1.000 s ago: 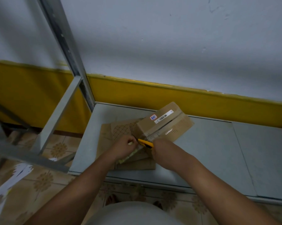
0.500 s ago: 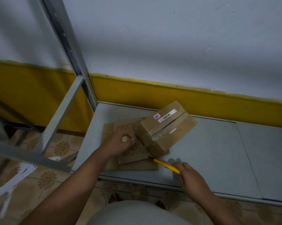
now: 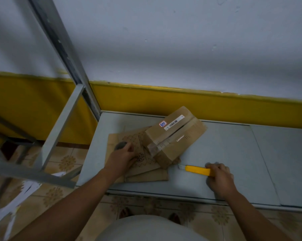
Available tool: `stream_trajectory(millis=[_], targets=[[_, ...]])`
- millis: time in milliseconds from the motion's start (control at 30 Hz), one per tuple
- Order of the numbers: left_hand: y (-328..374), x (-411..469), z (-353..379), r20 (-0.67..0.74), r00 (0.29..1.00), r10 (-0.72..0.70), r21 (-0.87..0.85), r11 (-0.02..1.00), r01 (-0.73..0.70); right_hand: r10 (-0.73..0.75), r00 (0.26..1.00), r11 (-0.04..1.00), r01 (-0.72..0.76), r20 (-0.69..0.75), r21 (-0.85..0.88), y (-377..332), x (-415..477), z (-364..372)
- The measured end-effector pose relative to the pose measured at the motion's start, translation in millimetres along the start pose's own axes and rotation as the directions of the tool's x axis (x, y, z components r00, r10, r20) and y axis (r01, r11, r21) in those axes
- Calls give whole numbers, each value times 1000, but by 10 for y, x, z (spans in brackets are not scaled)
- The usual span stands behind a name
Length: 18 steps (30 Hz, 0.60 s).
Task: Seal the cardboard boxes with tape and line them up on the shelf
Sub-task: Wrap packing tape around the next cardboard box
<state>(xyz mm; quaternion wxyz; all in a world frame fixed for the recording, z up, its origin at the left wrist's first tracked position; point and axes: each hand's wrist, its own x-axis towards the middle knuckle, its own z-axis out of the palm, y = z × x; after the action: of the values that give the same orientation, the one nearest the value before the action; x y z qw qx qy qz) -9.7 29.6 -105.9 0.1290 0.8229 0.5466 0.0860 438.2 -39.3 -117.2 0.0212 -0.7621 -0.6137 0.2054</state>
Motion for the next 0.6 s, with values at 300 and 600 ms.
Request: stream_trajectory(millis=[300,600], targets=[[-7,33,-85,122,988,92,136,985,-109,11,1000,994,-12,11,108,18,-45,51],[143,19,-130,199,980,-15,235,971,-32,-26,1000,988,28,-16,151,66,-61,19]])
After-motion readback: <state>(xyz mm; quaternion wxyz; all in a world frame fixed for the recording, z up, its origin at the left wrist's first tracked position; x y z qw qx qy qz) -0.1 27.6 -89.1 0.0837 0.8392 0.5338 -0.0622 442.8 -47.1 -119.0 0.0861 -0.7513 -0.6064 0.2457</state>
